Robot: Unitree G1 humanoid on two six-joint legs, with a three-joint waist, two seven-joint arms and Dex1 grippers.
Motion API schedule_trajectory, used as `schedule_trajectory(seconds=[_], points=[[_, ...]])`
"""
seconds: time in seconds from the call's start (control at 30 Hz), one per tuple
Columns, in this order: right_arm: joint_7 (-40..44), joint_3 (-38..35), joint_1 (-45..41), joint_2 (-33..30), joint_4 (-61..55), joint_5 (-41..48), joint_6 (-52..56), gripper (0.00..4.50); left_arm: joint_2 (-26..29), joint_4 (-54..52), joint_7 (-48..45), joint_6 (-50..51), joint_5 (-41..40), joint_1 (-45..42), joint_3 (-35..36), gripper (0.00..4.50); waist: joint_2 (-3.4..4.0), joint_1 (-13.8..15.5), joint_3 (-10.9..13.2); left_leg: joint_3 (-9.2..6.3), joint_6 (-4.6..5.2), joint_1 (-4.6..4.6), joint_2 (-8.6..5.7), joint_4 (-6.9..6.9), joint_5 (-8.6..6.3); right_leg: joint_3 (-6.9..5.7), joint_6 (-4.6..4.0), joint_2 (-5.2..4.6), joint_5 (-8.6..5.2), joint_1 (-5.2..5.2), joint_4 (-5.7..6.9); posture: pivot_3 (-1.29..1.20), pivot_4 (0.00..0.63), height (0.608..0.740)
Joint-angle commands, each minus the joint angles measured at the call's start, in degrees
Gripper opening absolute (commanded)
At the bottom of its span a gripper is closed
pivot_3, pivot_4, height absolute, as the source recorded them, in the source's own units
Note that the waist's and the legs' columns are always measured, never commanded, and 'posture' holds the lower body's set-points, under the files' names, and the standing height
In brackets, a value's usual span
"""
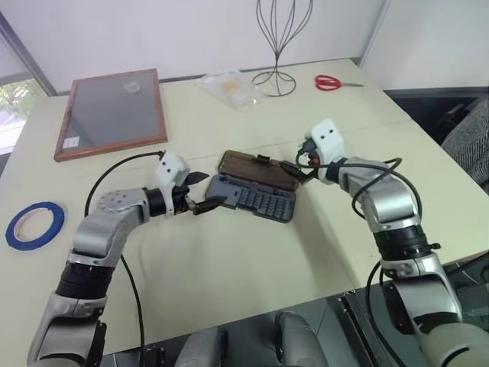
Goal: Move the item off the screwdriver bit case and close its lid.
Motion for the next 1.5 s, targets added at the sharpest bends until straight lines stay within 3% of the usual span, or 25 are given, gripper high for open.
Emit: schedule_trajectory(seconds=[0.03,0.13,0.37,0.8,0.9,1.1,1.5], points=[[-5.6,-1.4,-5.8,2.4,1.9,-1.7,7.7,4.48,0.0,-0.1,0.0,-1.6,0.3,-1.0,0.8,4.50,0.01,0.0,0.0,0.00,0.00,-0.01,0.00,0.00,0.00,0.00,0.00,0.00,0.00,0.00,-0.01,0.00,0.150,0.740],[-12.3,0.6,-10.6,4.3,5.1,-6.4,13.7,4.48,-0.3,0.1,0.3,-2.0,0.5,-1.1,0.7,4.50,0.01,-0.1,0.0,0.00,-0.01,0.00,0.00,0.02,0.01,0.01,-0.01,0.00,0.00,-0.03,0.02,0.00,0.150,0.740],[-18.0,-6.4,-16.8,9.4,9.8,-5.2,31.6,4.48,-0.5,-0.2,0.8,-2.0,0.5,-0.8,0.7,4.50,0.03,-0.1,0.0,-0.03,-0.01,-0.06,-0.01,0.00,0.01,0.00,-0.01,0.00,0.01,-0.05,0.06,0.00,0.150,0.740],[-17.6,-3.6,-15.4,10.4,11.0,-5.1,35.0,4.48,-0.4,-1.5,2.2,-1.7,0.4,-0.1,1.2,4.50,0.04,-1.1,0.0,-0.04,-0.01,-0.06,-0.02,-0.01,0.01,-0.01,-0.01,0.00,0.01,-0.06,0.10,0.00,0.150,0.740],[-18.2,-3.6,-14.8,10.8,11.7,-5.2,34.9,3.15,-0.3,-1.8,2.4,-1.6,0.3,0.1,1.2,4.50,0.04,-1.4,0.0,-0.05,-0.01,-0.05,-0.01,-0.03,0.01,-0.01,-0.01,0.00,0.01,-0.06,0.11,0.00,0.150,0.740],[-18.3,-3.3,-13.8,11.6,12.0,-4.8,35.1,0.03,0.3,-1.8,2.5,-1.6,0.5,-0.2,1.6,4.50,0.06,-1.4,0.0,-0.08,-0.01,-0.05,-0.02,-0.03,0.01,-0.02,-0.01,-0.01,0.01,-0.06,0.11,0.00,0.150,0.740],[-16.5,0.4,-11.6,11.5,6.7,-3.5,38.7,0.03,1.5,-1.0,3.4,-2.0,0.5,-1.6,3.6,4.50,0.08,-1.4,0.0,-0.14,-0.01,-0.03,-0.03,-0.04,0.01,-0.03,-0.01,-0.01,0.01,-0.02,0.11,0.00,0.150,0.740]])
